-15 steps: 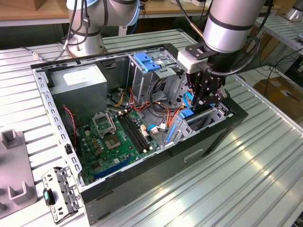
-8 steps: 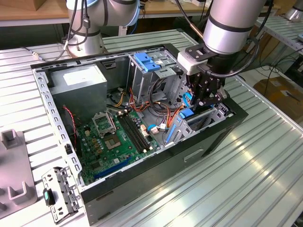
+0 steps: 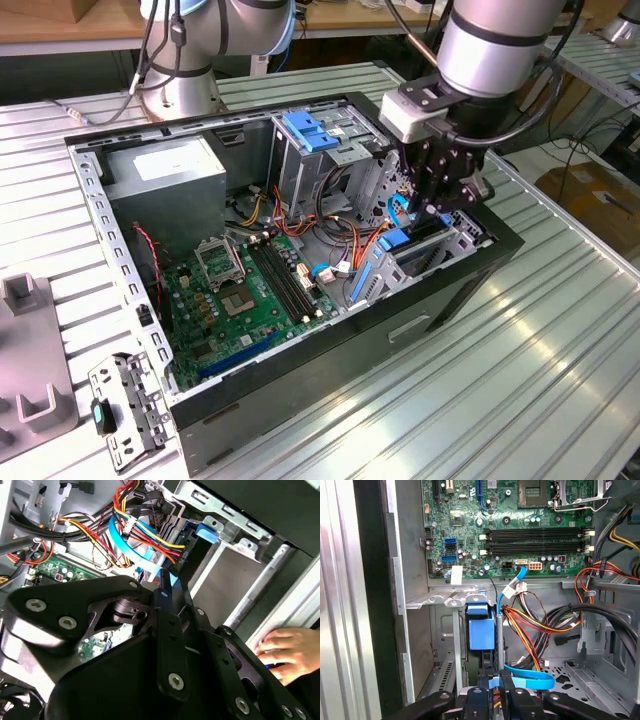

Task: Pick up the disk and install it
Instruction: 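Insert the second disk wire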

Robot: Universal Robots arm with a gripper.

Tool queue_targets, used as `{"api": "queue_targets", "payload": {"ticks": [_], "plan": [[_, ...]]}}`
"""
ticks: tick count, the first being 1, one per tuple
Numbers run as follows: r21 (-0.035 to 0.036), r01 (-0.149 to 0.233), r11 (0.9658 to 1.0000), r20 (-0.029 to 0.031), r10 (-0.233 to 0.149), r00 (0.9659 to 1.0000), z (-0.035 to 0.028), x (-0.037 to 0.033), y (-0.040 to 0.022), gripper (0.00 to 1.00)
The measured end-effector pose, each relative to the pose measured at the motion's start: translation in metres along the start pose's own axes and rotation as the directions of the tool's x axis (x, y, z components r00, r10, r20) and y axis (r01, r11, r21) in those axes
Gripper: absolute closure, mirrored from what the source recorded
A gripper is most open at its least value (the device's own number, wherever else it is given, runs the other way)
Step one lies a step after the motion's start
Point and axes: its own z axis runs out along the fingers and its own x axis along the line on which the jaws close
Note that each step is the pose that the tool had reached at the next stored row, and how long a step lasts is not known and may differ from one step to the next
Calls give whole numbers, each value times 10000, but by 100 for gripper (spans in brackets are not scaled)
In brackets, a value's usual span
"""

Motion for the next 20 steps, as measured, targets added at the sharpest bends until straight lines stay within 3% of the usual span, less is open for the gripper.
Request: {"api": "queue_targets", "payload": {"ticks": [4,7,20], "plan": [[2,-1,10000,3,1,10000,-22,1,-3,78],[1,0,10000,0,0,10000,-28,1,-4,89],[1,0,10000,0,0,10000,-50,2,-7,89]]}}
